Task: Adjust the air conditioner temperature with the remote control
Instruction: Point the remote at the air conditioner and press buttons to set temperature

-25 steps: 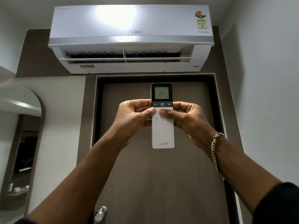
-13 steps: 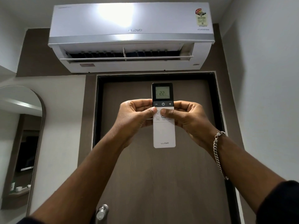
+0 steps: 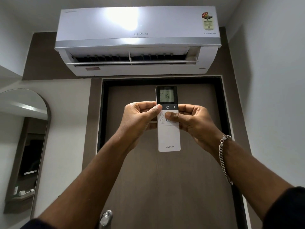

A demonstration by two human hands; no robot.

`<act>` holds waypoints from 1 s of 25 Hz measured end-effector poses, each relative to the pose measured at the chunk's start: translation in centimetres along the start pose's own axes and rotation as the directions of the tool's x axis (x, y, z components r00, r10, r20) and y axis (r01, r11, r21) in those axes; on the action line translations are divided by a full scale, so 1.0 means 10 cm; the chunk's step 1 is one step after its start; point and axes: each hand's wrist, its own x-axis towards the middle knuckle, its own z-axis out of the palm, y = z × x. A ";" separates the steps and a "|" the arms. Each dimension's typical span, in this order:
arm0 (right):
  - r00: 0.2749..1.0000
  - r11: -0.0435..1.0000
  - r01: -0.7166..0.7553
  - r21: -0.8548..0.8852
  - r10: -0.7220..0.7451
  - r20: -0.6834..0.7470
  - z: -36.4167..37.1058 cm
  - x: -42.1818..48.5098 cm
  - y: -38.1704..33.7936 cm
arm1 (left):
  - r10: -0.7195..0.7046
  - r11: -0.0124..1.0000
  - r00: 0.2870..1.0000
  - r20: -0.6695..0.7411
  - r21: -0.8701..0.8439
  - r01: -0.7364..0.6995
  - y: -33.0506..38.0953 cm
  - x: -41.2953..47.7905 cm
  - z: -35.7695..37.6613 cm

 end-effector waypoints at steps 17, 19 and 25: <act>0.998 0.999 0.008 -0.036 -0.010 -0.054 0.02 -0.04 -0.09 | 0.062 0.998 0.998 0.025 0.006 -0.062 0.08 -0.02 0.06; 0.999 1.000 0.006 -0.015 -0.007 -0.050 0.01 -0.03 -0.10 | 0.071 0.997 0.997 0.034 0.009 -0.071 0.08 -0.02 0.06; 0.999 1.000 -0.005 -0.020 0.004 -0.043 0.02 -0.02 -0.09 | 0.078 0.997 0.996 0.040 -0.005 -0.077 0.09 -0.01 0.05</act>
